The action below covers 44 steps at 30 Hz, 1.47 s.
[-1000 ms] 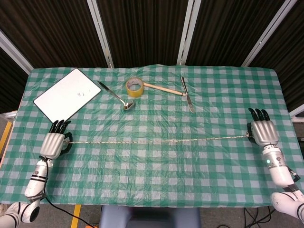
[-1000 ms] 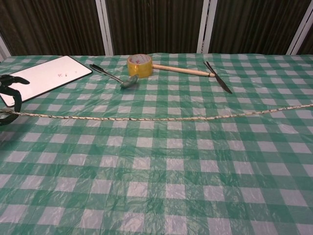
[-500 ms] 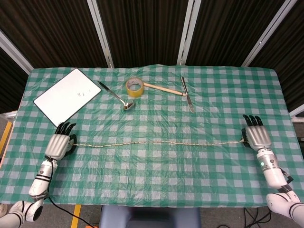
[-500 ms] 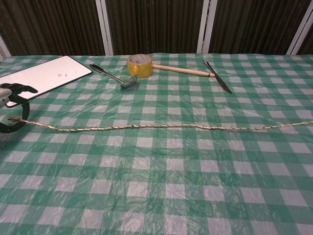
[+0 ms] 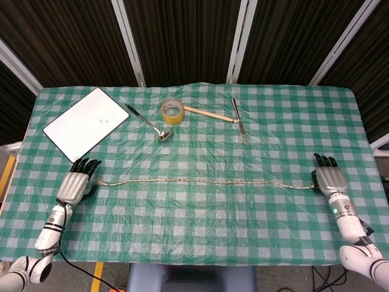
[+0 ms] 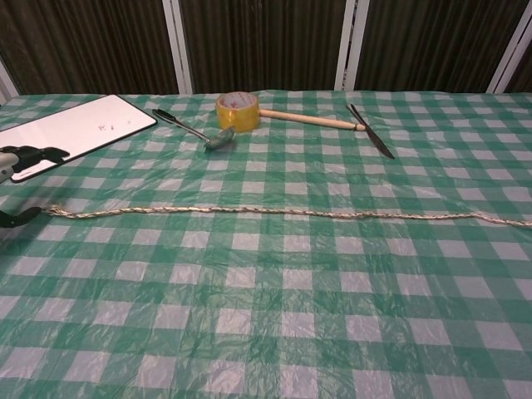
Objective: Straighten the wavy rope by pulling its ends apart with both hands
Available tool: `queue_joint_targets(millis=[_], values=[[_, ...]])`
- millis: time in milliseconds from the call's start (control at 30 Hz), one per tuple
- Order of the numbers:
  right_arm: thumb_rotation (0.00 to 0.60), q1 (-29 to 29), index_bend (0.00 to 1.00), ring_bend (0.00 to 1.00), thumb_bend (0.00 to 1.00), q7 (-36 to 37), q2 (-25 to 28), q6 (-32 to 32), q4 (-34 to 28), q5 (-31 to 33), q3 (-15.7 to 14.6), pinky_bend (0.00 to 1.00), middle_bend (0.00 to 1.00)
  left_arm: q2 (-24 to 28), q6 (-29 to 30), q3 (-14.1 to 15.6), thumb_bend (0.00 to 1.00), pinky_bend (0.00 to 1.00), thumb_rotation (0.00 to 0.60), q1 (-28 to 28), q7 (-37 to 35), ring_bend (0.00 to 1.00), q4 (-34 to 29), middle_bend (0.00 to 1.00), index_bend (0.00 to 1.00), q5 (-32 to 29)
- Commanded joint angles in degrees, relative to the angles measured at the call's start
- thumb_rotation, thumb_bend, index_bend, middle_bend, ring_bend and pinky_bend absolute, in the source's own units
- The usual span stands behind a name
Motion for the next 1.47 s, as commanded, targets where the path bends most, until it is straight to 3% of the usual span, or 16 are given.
queue_joint_targets(millis=[33,167,367,533,733,833,933,1033,1467], values=[[0.600,-0.3,0.00,0.00,0.39,-2.3,1.5,-0.7,-2.3,1.8,0.4,0.00,0.00,0.8,0.9,-0.3,0.41,0.04,0.600,0.5,-0.2,0.00,-1.1,0.07,0.00,-0.2],[0.600,-0.9,0.00,0.00,0.30,-3.4,2.8,-0.4,-4.4,3.1,0.5,0.00,0.00,2.3,1.6,-0.1,0.41,0.04,0.600,1.2,0.0,0.00,-3.4,0.07,0.00,-0.2],[0.600,-1.0,0.00,0.00,0.27,-3.2,3.6,-1.1,-5.3,3.7,0.7,0.00,0.00,3.5,1.8,0.1,0.41,0.04,0.600,1.7,0.6,0.00,-5.4,0.06,0.00,-0.3],[0.600,-6.0,0.00,0.00,0.27,0.4,10.1,11.3,-15.9,-1.7,0.7,0.00,0.00,12.1,9.2,0.9,0.41,0.05,0.600,5.3,-0.7,0.00,-18.8,0.00,0.00,2.0],[0.600,-17.1,0.00,0.00,0.27,1.5,15.7,34.7,-29.4,-11.7,-2.2,0.00,0.00,23.5,15.2,4.1,0.41,0.00,0.600,11.4,10.0,0.00,-37.0,0.00,0.00,2.4],[0.600,-21.7,0.00,0.00,0.27,-0.8,16.2,41.9,-31.9,-15.9,-5.1,0.00,0.00,26.2,19.9,5.3,0.41,0.00,0.600,15.1,13.8,0.00,-42.6,0.00,0.00,2.7],[0.600,-24.1,0.00,0.00,0.27,-3.3,16.8,45.2,-33.9,-20.1,-7.8,0.00,0.00,26.3,23.2,6.0,0.41,0.00,0.600,17.9,14.6,0.00,-42.9,0.00,0.00,3.1],[0.600,-25.5,0.00,0.00,0.27,-3.2,17.0,49.0,-34.0,-23.9,-8.3,0.00,0.00,26.8,23.1,6.1,0.42,0.00,0.600,18.2,14.5,0.00,-41.8,0.00,0.00,3.9],[0.600,-26.3,0.00,0.00,0.27,0.1,18.7,46.5,-33.5,-22.6,-7.5,0.00,0.00,26.4,21.9,4.1,0.42,0.00,0.600,18.2,14.2,0.00,-41.3,0.00,0.00,3.9]])
